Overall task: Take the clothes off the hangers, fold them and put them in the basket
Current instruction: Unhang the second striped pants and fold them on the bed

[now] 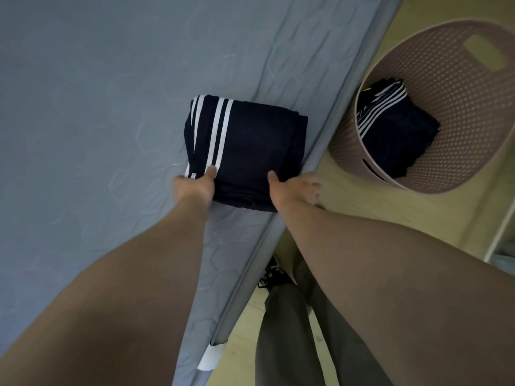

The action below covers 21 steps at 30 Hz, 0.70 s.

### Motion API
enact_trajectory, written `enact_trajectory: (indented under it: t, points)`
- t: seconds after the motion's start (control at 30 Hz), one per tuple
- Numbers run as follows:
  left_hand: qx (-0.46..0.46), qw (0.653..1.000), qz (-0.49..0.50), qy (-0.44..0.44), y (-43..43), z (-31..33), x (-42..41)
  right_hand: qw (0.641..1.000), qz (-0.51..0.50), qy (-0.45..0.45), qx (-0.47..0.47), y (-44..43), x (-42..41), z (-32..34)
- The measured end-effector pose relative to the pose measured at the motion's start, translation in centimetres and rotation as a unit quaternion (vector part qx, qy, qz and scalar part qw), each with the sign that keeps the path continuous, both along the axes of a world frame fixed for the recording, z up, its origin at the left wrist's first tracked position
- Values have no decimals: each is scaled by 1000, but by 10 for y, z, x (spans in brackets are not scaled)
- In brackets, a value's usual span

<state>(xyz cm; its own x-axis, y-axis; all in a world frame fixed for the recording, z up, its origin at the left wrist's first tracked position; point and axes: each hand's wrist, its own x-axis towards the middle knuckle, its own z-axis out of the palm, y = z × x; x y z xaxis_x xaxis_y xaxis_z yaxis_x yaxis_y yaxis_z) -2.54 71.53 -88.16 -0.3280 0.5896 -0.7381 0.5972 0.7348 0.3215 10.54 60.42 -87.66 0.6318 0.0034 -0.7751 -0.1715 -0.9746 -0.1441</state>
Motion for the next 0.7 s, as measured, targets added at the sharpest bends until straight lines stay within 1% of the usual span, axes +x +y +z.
enact_trajectory:
  t: [0.03,0.1,0.17,0.3,0.43,0.5,0.6,0.63,0.7]
  points:
    - [-39,998,41,-35,3,-1,-3,997,-47,62,-5,-2,1,-4]
    - [-79,990,64,-93,7,-8,-10,978,-114,168,39,-7,-2,-9]
    - [-103,985,62,-122,10,-13,-18,953,-195,217,84,-12,-6,-7]
    - [-139,973,89,-163,9,-10,-24,926,-246,252,137,-23,-9,-8]
    - [-129,965,109,-201,7,4,-18,922,-246,271,126,-22,-12,5]
    - [-110,959,115,-234,6,13,-13,907,-262,301,134,-20,-13,9]
    - [-89,933,172,-303,3,28,-2,886,-281,331,161,-17,-13,14]
    - [-84,930,179,-311,2,32,1,876,-295,338,176,-17,-13,15]
    - [-71,930,169,-319,4,41,9,842,-344,350,222,-14,-11,18]
